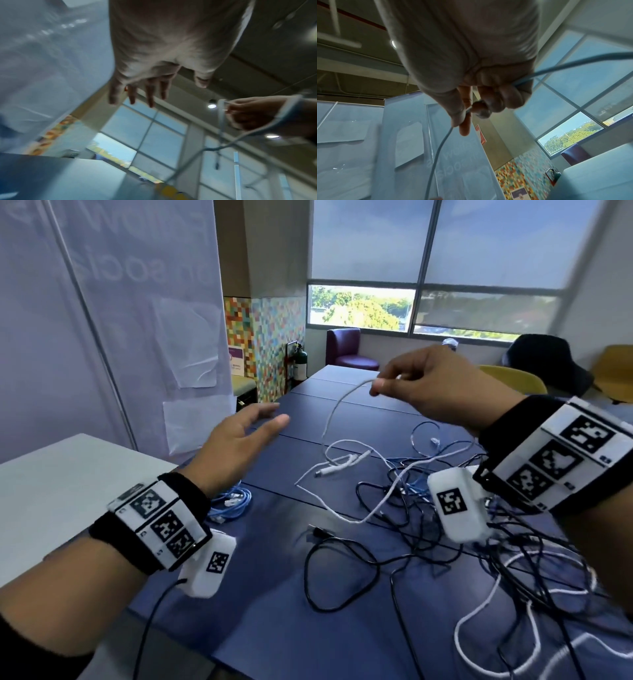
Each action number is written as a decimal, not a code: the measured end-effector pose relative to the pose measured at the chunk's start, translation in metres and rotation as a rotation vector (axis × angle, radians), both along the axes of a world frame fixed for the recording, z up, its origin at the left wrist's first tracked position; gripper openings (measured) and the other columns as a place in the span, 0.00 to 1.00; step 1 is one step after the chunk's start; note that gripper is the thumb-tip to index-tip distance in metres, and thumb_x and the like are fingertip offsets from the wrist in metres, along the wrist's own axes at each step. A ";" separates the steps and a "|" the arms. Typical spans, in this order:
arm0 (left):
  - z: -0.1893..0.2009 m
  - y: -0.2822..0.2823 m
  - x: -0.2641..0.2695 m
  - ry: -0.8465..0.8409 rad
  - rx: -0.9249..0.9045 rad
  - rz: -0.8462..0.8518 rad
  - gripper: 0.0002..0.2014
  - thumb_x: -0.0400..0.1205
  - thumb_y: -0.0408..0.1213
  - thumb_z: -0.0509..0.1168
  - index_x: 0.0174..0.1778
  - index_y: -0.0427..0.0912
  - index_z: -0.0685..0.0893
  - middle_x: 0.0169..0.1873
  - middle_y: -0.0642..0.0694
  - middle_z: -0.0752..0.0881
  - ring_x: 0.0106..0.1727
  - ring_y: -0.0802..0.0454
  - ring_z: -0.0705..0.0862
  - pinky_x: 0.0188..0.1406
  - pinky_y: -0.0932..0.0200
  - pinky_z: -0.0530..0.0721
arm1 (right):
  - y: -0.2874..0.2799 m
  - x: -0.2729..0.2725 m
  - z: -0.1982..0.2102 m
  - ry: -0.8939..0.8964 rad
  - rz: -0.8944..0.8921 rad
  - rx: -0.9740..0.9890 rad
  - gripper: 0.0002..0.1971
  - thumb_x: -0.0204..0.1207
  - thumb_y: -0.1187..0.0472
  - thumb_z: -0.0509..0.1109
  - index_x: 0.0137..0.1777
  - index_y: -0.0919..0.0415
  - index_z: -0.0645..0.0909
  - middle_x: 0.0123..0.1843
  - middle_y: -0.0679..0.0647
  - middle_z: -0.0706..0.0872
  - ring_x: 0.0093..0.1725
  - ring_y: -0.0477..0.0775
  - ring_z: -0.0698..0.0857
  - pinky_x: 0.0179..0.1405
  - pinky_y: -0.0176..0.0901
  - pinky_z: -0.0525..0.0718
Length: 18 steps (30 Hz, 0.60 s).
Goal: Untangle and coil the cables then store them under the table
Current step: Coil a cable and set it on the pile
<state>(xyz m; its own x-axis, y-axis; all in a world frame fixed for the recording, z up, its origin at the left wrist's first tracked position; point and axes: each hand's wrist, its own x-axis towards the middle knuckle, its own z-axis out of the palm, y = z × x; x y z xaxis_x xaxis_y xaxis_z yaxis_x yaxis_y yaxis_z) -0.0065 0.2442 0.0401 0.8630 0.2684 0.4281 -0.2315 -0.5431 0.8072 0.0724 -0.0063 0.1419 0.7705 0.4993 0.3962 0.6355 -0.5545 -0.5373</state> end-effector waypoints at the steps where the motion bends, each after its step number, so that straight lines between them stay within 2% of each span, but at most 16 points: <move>1: 0.007 -0.016 0.000 -0.030 -0.070 -0.125 0.28 0.72 0.62 0.68 0.64 0.51 0.84 0.62 0.53 0.86 0.65 0.60 0.82 0.69 0.59 0.76 | -0.002 -0.001 0.005 -0.020 0.003 0.018 0.09 0.78 0.51 0.73 0.43 0.55 0.90 0.24 0.43 0.78 0.21 0.38 0.73 0.25 0.30 0.67; 3: 0.015 -0.042 0.003 -0.041 -0.152 -0.282 0.23 0.73 0.56 0.75 0.59 0.49 0.86 0.58 0.48 0.89 0.62 0.57 0.85 0.67 0.58 0.80 | -0.007 -0.002 0.015 -0.054 0.009 0.068 0.08 0.78 0.53 0.74 0.43 0.57 0.89 0.18 0.40 0.75 0.20 0.37 0.73 0.22 0.26 0.64; 6: 0.023 -0.071 0.012 -0.075 -0.144 -0.324 0.12 0.75 0.43 0.73 0.50 0.40 0.89 0.50 0.40 0.91 0.53 0.52 0.88 0.61 0.54 0.85 | -0.019 -0.002 0.025 -0.109 0.004 0.174 0.09 0.78 0.54 0.74 0.44 0.59 0.90 0.21 0.43 0.76 0.20 0.40 0.70 0.25 0.31 0.66; 8: 0.026 -0.086 0.017 -0.117 -0.139 -0.340 0.06 0.80 0.33 0.70 0.44 0.33 0.88 0.44 0.35 0.91 0.46 0.53 0.88 0.52 0.59 0.85 | -0.030 -0.003 0.031 -0.146 -0.015 0.220 0.09 0.78 0.53 0.74 0.44 0.58 0.90 0.25 0.49 0.79 0.23 0.42 0.71 0.25 0.32 0.67; 10: 0.029 -0.094 0.022 -0.144 -0.182 -0.322 0.06 0.83 0.28 0.66 0.42 0.30 0.85 0.40 0.35 0.89 0.38 0.58 0.86 0.43 0.68 0.82 | -0.043 -0.003 0.037 -0.205 -0.056 0.241 0.08 0.77 0.54 0.74 0.44 0.58 0.90 0.23 0.47 0.82 0.21 0.41 0.72 0.21 0.27 0.65; 12: 0.032 -0.098 0.026 -0.144 -0.227 -0.286 0.07 0.84 0.30 0.65 0.41 0.32 0.83 0.38 0.37 0.88 0.33 0.57 0.83 0.36 0.67 0.81 | -0.057 -0.001 0.040 -0.251 -0.100 0.253 0.08 0.77 0.55 0.74 0.43 0.58 0.90 0.18 0.40 0.77 0.19 0.40 0.71 0.20 0.26 0.62; 15: 0.034 -0.105 0.029 -0.097 -0.225 -0.295 0.08 0.82 0.35 0.68 0.41 0.34 0.82 0.33 0.38 0.86 0.30 0.50 0.79 0.28 0.63 0.77 | -0.081 0.005 0.042 -0.276 -0.174 0.303 0.08 0.77 0.55 0.74 0.42 0.58 0.90 0.16 0.41 0.74 0.17 0.42 0.71 0.18 0.27 0.64; 17: 0.032 -0.110 0.029 -0.061 -0.239 -0.352 0.09 0.80 0.39 0.69 0.43 0.36 0.83 0.31 0.39 0.85 0.30 0.50 0.79 0.26 0.68 0.73 | -0.097 0.011 0.044 -0.305 -0.242 0.355 0.08 0.76 0.54 0.74 0.41 0.58 0.90 0.16 0.42 0.77 0.19 0.43 0.77 0.22 0.29 0.71; 18: 0.031 -0.113 0.031 -0.050 -0.243 -0.371 0.09 0.79 0.40 0.69 0.44 0.37 0.84 0.31 0.40 0.84 0.31 0.50 0.79 0.25 0.69 0.71 | -0.108 0.016 0.044 -0.313 -0.280 0.375 0.08 0.75 0.53 0.74 0.41 0.57 0.90 0.19 0.44 0.80 0.23 0.44 0.81 0.27 0.33 0.76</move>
